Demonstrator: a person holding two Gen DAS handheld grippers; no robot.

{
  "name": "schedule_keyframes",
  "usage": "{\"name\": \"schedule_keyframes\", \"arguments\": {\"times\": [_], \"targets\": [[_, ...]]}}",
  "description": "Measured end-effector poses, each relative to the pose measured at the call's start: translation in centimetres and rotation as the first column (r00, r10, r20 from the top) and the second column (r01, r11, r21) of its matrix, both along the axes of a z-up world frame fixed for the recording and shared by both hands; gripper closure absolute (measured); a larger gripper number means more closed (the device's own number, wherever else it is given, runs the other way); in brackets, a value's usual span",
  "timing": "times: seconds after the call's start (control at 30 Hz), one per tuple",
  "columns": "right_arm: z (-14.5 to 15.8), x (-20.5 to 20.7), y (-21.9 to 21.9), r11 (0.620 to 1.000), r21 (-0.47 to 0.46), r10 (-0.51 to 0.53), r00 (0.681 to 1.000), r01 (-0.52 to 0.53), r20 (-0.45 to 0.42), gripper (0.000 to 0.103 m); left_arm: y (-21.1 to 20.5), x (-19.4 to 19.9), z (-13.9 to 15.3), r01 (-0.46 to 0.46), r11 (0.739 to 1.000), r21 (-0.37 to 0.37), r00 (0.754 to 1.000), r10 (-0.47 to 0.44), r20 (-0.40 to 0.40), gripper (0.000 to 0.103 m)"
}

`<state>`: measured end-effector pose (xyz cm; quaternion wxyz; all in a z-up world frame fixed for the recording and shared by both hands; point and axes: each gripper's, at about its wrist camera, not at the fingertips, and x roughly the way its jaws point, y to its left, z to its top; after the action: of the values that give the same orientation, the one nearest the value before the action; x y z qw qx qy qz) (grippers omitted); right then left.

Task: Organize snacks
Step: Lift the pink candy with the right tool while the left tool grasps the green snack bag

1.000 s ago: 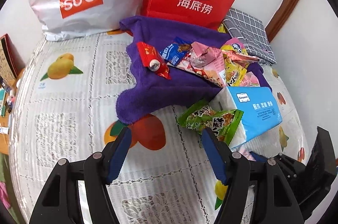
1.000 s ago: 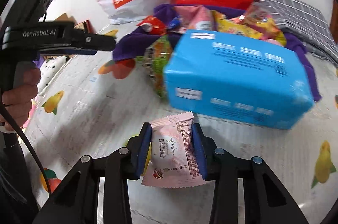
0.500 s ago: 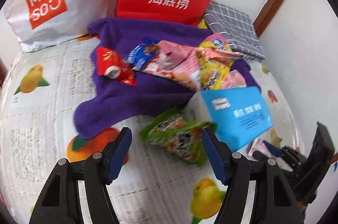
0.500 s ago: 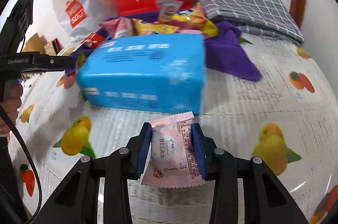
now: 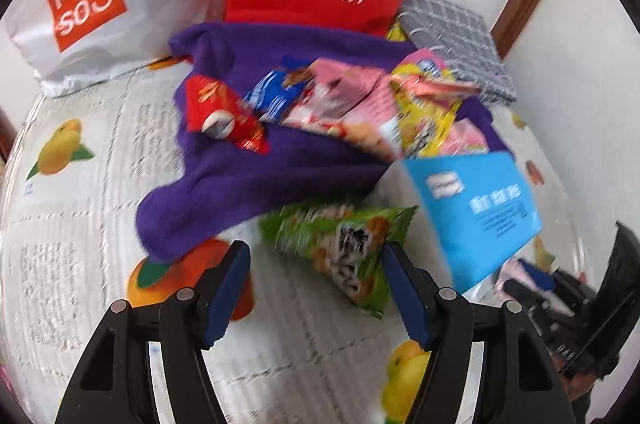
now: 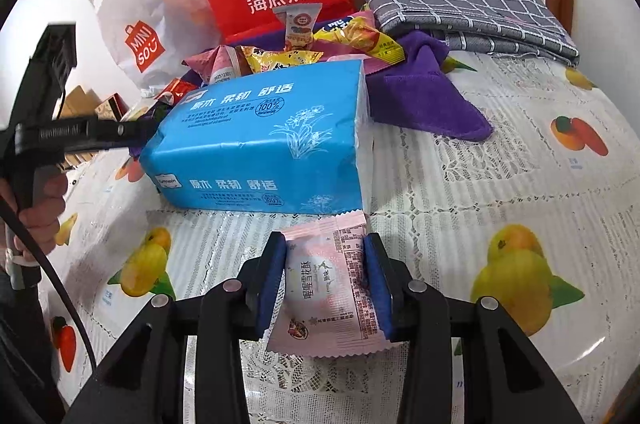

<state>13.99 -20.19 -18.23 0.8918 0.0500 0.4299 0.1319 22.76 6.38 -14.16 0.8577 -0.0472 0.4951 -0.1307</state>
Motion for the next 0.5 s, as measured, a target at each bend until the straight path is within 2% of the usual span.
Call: {"name": "schedule_keyframes", "arguments": {"times": [0.07, 0.2, 0.27, 0.37, 0.5], "targets": [[0.0, 0.0, 0.0, 1.000, 0.004, 0.000, 1.000, 0.000, -0.001, 0.062, 0.1, -0.3, -0.1, -0.007, 1.000, 0.028, 1.000, 0.007, -0.001, 0.036], [-0.1, 0.0, -0.1, 1.000, 0.011, 0.001, 1.000, -0.001, -0.002, 0.062, -0.6, 0.0, 0.3, 0.015, 1.000, 0.012, 0.999, -0.015, 0.032, 0.036], [-0.1, 0.0, -0.1, 1.000, 0.011, 0.001, 1.000, -0.001, -0.002, 0.062, -1.3, 0.4, 0.5, 0.034, 0.999, 0.006, 0.998, -0.034, 0.048, 0.028], [-0.1, -0.1, -0.2, 1.000, 0.021, 0.000, 1.000, 0.000, -0.003, 0.062, -2.4, 0.8, 0.3, 0.035, 0.997, 0.062, 0.996, -0.039, 0.074, 0.015], [-0.1, 0.0, -0.5, 0.999, 0.046, 0.001, 1.000, 0.000, -0.006, 0.061, -2.9, 1.1, -0.1, 0.050, 0.998, 0.042, 0.995, -0.054, 0.087, 0.015]]}}
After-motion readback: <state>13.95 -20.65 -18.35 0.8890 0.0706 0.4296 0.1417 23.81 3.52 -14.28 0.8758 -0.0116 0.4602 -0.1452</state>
